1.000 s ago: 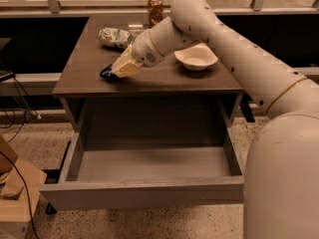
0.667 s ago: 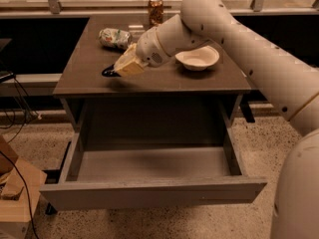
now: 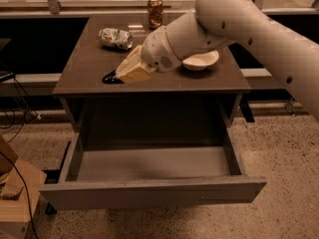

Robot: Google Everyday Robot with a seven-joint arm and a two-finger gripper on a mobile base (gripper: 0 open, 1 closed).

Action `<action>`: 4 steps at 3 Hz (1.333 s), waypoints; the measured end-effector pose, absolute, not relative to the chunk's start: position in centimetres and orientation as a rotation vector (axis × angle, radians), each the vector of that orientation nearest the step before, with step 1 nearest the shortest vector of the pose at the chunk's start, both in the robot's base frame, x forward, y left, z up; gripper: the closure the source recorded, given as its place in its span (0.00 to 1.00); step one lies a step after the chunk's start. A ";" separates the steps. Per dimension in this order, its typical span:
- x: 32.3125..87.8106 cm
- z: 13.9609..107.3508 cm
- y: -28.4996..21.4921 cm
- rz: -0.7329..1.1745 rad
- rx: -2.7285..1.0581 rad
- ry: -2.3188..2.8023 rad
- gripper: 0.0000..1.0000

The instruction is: Place rxbar blueberry into top drawer

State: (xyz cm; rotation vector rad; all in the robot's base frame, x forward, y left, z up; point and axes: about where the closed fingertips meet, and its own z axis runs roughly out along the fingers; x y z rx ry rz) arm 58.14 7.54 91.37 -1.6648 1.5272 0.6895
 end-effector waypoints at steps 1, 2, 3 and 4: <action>55.6 89.4 7.6 0.744 -1.708 1.597 1.00; 54.4 85.4 7.8 0.809 -1.687 1.674 1.00; 55.0 80.4 8.7 0.884 -1.630 1.722 1.00; 55.9 75.7 9.6 0.967 -1.556 1.739 1.00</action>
Offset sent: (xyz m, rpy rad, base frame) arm -0.0432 0.0030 -0.1134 -0.0522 0.2632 -0.0514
